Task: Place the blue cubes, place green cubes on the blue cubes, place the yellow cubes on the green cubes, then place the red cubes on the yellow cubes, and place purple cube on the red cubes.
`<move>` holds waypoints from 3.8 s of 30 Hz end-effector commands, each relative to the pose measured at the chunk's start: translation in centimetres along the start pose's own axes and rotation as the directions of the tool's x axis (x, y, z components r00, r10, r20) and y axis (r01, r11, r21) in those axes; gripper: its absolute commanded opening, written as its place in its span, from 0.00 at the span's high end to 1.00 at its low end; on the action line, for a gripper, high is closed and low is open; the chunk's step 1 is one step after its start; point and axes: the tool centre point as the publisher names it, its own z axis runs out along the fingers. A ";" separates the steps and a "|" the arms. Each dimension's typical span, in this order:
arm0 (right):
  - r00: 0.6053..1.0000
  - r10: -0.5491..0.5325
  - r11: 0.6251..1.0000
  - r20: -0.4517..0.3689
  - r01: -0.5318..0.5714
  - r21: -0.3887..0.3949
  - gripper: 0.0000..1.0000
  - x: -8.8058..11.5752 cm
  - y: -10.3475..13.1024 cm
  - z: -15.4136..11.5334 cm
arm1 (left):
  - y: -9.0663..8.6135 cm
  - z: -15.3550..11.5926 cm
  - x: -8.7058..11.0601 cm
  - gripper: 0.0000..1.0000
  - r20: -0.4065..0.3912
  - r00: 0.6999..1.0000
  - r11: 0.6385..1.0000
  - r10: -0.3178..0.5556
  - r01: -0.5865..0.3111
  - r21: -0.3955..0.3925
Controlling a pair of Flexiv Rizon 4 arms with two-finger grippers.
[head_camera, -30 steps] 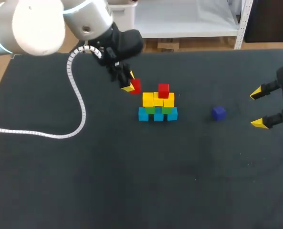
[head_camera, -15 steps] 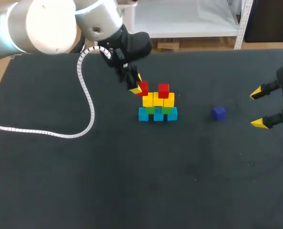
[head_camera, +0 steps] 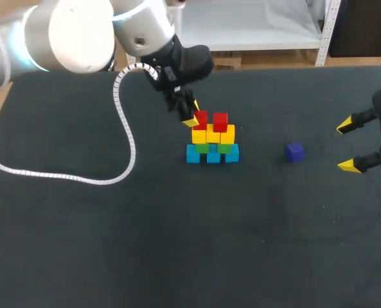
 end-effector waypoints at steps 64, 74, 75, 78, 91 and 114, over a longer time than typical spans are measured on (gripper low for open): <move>1.000 -0.001 1.000 0.003 0.001 -0.001 0.00 0.0 -0.1 0.1 | 1.6 2.1 -0.3 1.00 -0.003 1.000 0.998 -0.006 0.006 0.057; 1.000 -0.001 1.000 0.003 0.001 -0.001 0.00 0.0 -0.1 0.1 | 1.8 2.2 -0.3 1.00 0.000 1.000 0.998 -0.003 0.003 0.060; 1.000 -0.001 1.000 0.003 0.001 -0.001 0.00 0.0 -0.1 0.1 | 1.8 2.2 -0.3 1.00 0.000 1.000 0.998 -0.003 0.003 0.060; 1.000 -0.001 1.000 0.003 0.001 -0.001 0.00 0.0 -0.1 0.1 | 1.8 2.2 -0.3 1.00 0.000 1.000 0.998 -0.003 0.003 0.059; 1.000 -0.001 1.000 0.003 0.001 -0.001 0.00 0.0 -0.1 0.1 | 1.9 2.3 -0.2 0.94 0.002 1.000 0.998 -0.001 0.001 0.069; 1.000 -0.001 1.000 0.003 0.001 -0.001 0.00 0.0 -0.1 0.1 | 2.0 2.3 -0.3 0.58 -0.004 1.000 0.998 -0.001 0.001 0.070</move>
